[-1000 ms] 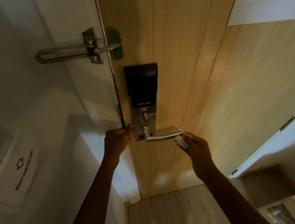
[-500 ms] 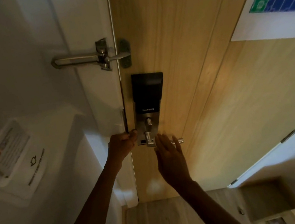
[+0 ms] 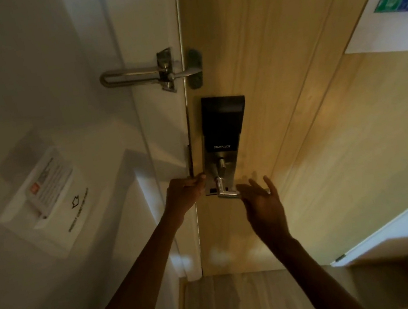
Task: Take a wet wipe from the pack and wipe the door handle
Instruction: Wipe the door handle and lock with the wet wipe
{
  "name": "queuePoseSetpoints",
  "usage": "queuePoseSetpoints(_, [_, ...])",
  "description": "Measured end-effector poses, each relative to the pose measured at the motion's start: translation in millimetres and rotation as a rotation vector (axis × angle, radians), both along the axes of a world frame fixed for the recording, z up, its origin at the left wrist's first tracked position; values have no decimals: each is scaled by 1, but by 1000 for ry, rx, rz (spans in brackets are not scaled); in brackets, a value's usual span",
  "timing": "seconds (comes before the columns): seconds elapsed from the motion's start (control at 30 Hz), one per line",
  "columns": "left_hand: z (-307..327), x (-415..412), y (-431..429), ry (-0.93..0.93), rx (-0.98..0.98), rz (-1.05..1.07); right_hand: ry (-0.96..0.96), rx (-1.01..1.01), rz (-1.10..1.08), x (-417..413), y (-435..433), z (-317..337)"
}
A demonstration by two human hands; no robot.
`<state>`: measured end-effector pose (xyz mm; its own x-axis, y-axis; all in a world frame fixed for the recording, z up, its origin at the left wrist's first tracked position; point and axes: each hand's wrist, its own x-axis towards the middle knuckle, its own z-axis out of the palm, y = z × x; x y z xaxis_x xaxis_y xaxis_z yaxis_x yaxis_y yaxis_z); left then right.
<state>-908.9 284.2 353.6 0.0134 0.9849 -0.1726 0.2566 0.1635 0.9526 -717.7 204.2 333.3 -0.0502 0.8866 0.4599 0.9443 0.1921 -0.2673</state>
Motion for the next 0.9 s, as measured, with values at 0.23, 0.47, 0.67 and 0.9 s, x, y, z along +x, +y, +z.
queuePoseSetpoints(0.23, [-1,0,2,-23,17,3,60,-158,-164,6,11,25])
queuePoseSetpoints(0.47, [-5,-1,3,-79,5,17,-3,-334,-84,3,18,43])
queuePoseSetpoints(0.67, [-6,0,3,-69,31,-1,-5,-265,-110,-19,22,41])
queuePoseSetpoints(0.9, [-9,2,3,-99,25,15,274,10,-28,-25,-3,8])
